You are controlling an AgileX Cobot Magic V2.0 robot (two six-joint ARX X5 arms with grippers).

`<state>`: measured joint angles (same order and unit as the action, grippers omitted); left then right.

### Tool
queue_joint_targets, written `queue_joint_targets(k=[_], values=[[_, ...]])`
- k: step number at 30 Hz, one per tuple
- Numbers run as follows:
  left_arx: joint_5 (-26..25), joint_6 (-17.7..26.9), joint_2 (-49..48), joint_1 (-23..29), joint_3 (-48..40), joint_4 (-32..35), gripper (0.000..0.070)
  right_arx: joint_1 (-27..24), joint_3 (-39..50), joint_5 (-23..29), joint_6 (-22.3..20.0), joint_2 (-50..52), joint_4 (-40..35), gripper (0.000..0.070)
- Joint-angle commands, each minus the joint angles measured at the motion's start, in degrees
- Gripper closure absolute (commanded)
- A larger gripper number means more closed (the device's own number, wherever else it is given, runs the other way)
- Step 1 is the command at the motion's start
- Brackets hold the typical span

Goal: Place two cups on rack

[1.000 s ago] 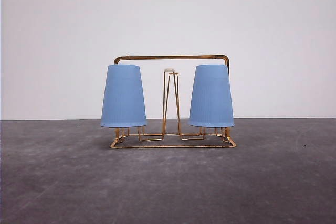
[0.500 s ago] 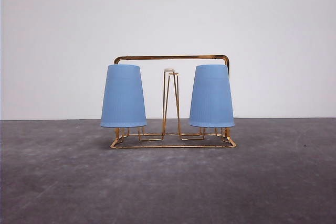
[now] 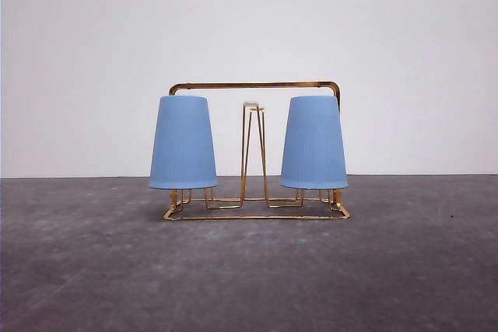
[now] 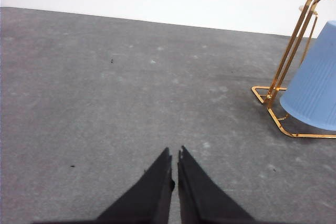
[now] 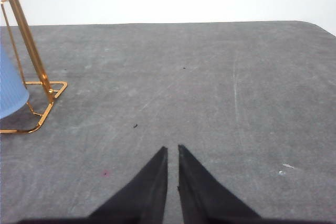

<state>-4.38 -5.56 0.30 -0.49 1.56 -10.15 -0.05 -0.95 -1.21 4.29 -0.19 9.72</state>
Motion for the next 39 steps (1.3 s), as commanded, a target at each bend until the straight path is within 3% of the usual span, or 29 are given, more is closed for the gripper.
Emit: queue_joint_targets(k=[1, 39], values=[[0.1, 0.2, -0.1, 0.0, -0.8, -0.3, 0.0700, 0.0, 0.3, 0.2, -0.3, 0.0, -0.7, 0.0667], [0.1, 0.2, -0.1, 0.0, -0.8, -0.3, 0.0700, 0.0, 0.3, 0.2, -0.3, 0.0, -0.7, 0.0667]])
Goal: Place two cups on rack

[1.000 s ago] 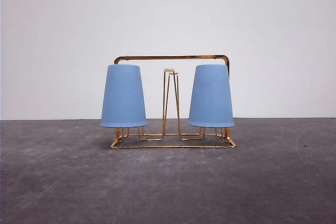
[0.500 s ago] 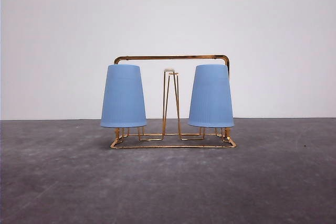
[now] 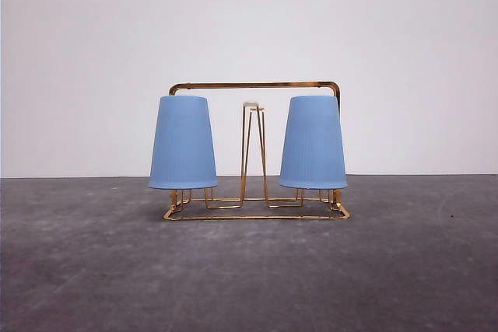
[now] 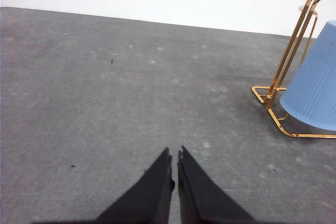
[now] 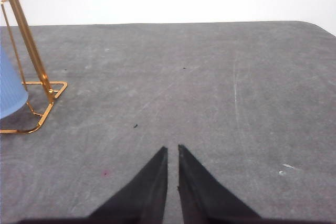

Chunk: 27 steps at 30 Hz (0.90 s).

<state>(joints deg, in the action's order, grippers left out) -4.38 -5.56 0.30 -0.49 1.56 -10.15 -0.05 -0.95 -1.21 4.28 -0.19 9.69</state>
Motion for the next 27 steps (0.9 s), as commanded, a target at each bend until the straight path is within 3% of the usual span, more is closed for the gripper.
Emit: queue_joint_targets(k=[1, 27], values=[[0.1, 0.2, -0.1, 0.0, -0.8, -0.3, 0.0700, 0.0, 0.3, 0.2, -0.3, 0.0, -0.7, 0.0667], [0.1, 0.2, -0.1, 0.0, -0.8, -0.3, 0.0700, 0.0, 0.3, 0.2, -0.3, 0.0, -0.7, 0.0667]])
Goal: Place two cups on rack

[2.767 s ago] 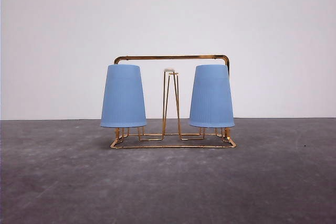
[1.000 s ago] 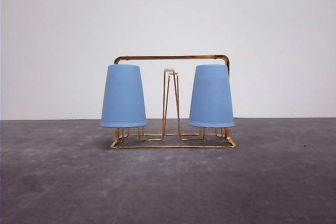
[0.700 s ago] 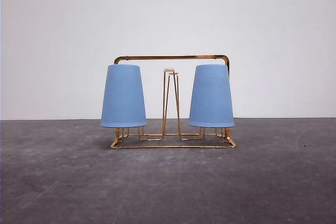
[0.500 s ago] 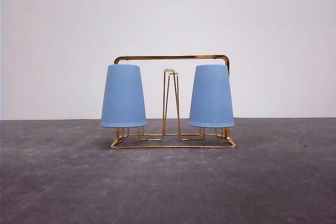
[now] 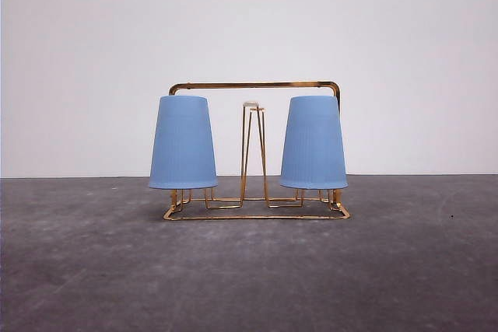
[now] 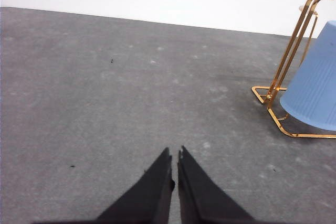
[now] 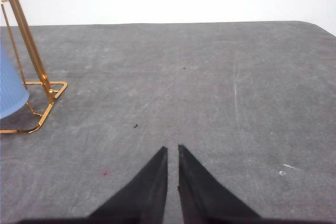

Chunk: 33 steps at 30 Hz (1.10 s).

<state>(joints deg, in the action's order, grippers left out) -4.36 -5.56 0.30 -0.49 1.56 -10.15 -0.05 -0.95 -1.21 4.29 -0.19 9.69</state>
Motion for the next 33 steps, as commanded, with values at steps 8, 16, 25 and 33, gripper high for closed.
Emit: queue_joint_targets(k=[8, 16, 25, 33], values=[[0.1, 0.2, -0.1, 0.0, -0.8, -0.3, 0.0700, 0.0, 0.3, 0.2, -0.3, 0.0, -0.7, 0.0667], [0.1, 0.2, -0.1, 0.0, -0.8, -0.3, 0.0700, 0.0, 0.3, 0.2, -0.3, 0.0, -0.7, 0.0667], [0.1, 0.2, -0.1, 0.0, -0.8, -0.3, 0.0700, 0.0, 0.3, 0.2, -0.3, 0.0, -0.7, 0.0667], [0.1, 0.2, -0.1, 0.0, -0.8, -0.3, 0.0700, 0.0, 0.3, 0.2, -0.3, 0.0, -0.7, 0.0667]])
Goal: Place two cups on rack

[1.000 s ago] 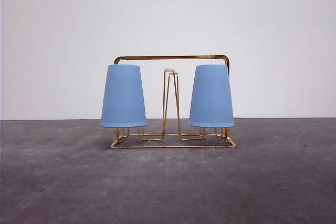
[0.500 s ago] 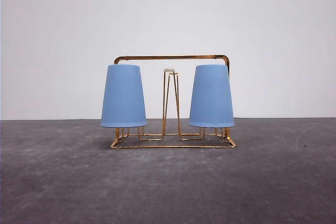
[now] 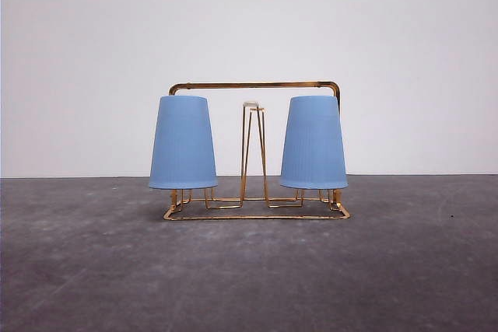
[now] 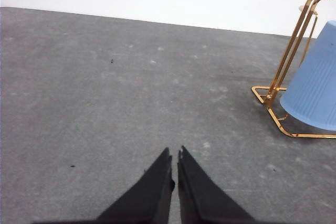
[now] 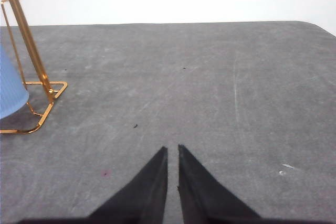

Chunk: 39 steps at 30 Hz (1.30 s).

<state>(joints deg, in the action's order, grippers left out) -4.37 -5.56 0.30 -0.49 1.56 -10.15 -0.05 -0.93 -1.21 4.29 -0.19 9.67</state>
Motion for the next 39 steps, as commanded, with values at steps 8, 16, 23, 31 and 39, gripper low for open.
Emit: queue_joint_targets(k=[8, 16, 23, 31, 39], values=[[0.1, 0.2, -0.1, 0.0, -0.8, -0.3, 0.0700, 0.0, 0.2, 0.2, -0.3, 0.0, -0.6, 0.0667], [0.1, 0.2, -0.1, 0.0, -0.8, -0.3, 0.0700, 0.0, 0.2, 0.2, -0.3, 0.0, -0.6, 0.0667], [0.1, 0.2, -0.1, 0.0, -0.8, -0.3, 0.0700, 0.0, 0.2, 0.2, -0.3, 0.0, -0.7, 0.0667], [0.1, 0.2, -0.1, 0.0, -0.8, -0.3, 0.0700, 0.0, 0.2, 0.2, -0.3, 0.0, -0.7, 0.0667], [0.1, 0.2, -0.1, 0.0, -0.8, -0.3, 0.0700, 0.0, 0.2, 0.2, -0.3, 0.0, -0.7, 0.0667]])
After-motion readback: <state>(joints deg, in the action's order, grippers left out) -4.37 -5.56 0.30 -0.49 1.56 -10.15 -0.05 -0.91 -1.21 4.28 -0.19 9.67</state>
